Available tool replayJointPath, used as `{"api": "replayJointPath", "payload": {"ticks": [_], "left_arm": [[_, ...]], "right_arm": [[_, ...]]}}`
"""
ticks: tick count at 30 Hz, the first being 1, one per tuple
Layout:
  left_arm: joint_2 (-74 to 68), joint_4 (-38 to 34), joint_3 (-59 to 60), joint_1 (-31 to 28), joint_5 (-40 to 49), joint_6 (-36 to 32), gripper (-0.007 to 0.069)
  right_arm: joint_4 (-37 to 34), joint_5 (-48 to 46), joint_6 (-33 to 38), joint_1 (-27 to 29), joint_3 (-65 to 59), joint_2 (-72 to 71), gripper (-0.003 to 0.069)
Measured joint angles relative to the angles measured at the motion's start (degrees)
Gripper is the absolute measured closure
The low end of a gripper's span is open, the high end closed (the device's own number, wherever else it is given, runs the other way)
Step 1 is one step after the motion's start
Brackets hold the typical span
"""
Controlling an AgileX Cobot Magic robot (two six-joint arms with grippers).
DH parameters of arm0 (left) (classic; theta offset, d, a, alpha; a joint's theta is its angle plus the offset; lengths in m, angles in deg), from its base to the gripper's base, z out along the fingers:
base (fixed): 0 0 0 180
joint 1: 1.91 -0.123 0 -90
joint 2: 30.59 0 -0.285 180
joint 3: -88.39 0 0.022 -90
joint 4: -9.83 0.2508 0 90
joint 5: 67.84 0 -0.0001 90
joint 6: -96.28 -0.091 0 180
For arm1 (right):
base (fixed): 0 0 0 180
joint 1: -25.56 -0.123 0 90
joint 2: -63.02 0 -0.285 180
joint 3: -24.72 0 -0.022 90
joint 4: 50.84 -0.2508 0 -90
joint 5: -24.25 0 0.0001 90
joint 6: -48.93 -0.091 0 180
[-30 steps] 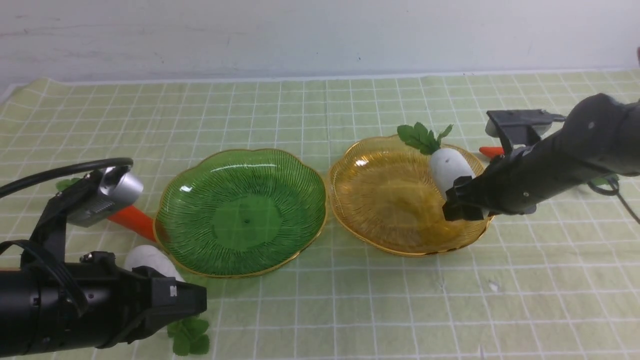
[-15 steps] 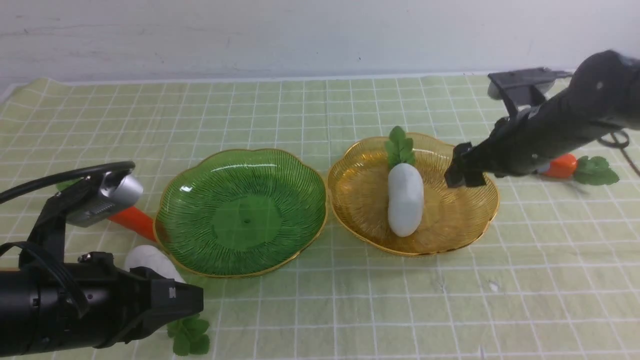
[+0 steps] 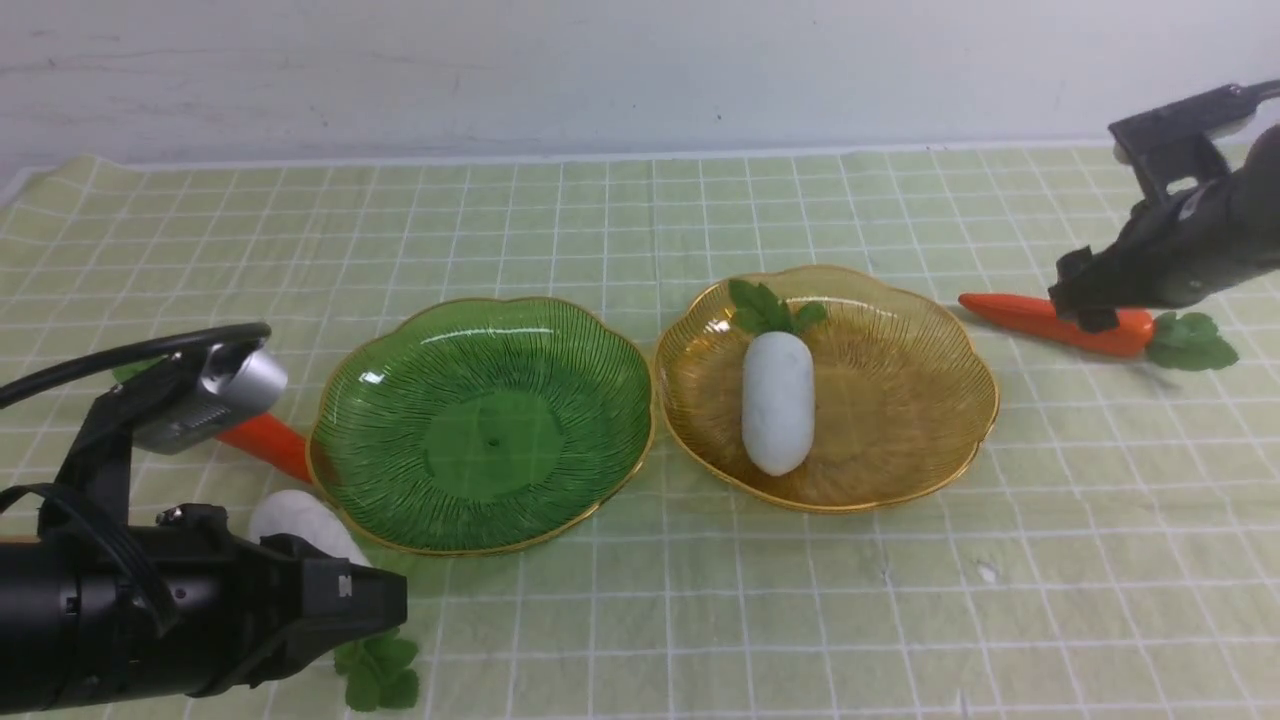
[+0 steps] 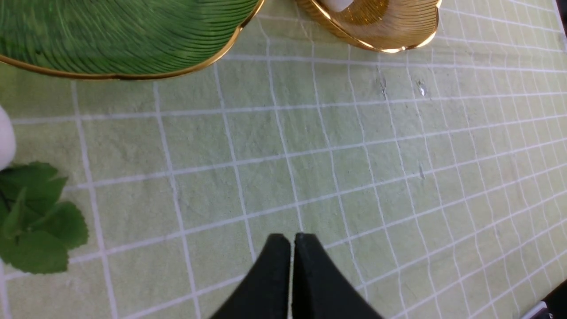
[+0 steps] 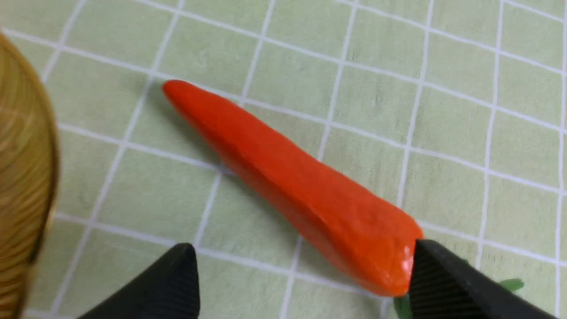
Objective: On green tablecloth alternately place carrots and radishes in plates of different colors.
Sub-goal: 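Place the white radish on the plate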
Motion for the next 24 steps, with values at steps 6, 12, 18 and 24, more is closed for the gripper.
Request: {"api": "replayJointPath", "payload": {"ticks": [6,12,18,24], "left_arm": [[0.0,0.0,0.0,0.0,0.1,0.0,0.0631],[0.0,0.0,0.0,0.0,0.1,0.0,0.0631],[0.0,0.0,0.0,0.0,0.1,0.0,0.0631],[0.0,0.0,0.0,0.0,0.1,0.0,0.0631]], "right_arm": [[2.4,10.4,0.0,0.0,0.0,7.2,0.0079],[6.8,15.6,0.1,0.0,0.4,9.5,0.0079],[7.6,14.4,0.1,0.0,0.6,9.5,0.0092],[10.2,11.4,0.1,0.0,1.0,9.4,0.0175]]}}
